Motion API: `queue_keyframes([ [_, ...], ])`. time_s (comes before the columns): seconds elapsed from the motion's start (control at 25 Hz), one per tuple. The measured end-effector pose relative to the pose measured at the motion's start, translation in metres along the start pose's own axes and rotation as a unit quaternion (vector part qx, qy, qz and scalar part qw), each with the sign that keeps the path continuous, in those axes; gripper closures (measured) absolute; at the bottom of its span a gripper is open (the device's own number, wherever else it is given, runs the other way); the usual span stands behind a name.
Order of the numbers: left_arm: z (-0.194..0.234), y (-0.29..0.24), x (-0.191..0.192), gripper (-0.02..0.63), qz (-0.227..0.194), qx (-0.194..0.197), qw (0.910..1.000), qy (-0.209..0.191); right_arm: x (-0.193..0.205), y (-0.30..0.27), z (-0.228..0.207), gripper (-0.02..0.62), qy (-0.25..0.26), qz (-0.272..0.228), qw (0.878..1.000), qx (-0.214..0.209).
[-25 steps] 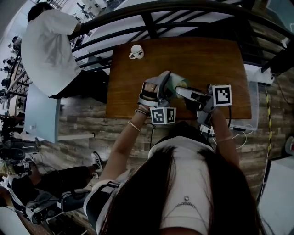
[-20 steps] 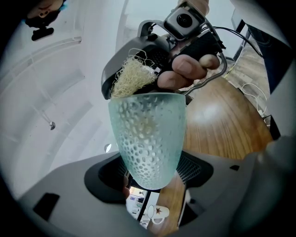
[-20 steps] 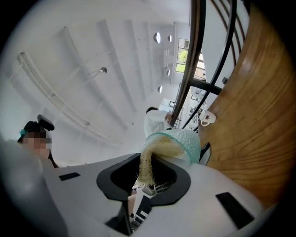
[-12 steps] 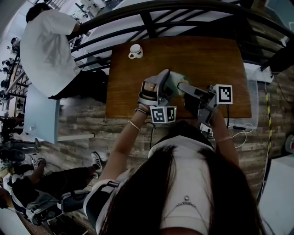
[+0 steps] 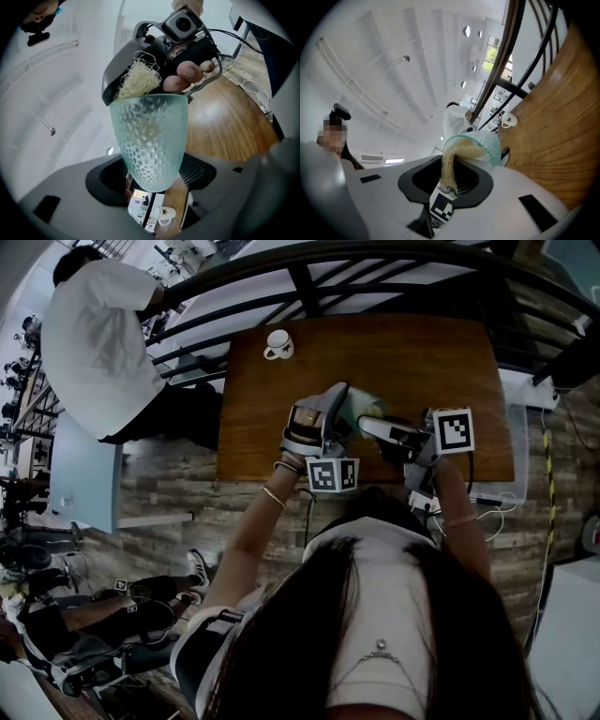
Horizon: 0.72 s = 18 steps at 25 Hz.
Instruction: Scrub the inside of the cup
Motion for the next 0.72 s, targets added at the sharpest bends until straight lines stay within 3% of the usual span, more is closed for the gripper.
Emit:
queue_keyframes([
  [0.32,0.003,0.001,0.006,0.267,0.004,0.004,1.0,-0.007,0.002,-0.01,0.002,0.513,0.067,0.06,0.995,0.032],
  [0.56,-0.001,0.003,0.009,0.267,0.007,0.013,0.9997,-0.018,0.011,-0.014,-0.001,0.512,0.118,0.116,0.984,0.059],
  [0.72,-0.003,0.002,0.009,0.267,0.008,0.021,0.9995,-0.022,0.018,-0.016,-0.004,0.512,0.16,0.159,0.97,0.085],
])
Point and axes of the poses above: the fingertips, and each gripper's own axes: y backward along the fingers, z to its left, x out of its underside, the point moved 2 cm from there along y, backward along the fingers, and after that the axes turned 5 degrees about y, right-handed, at the moved point
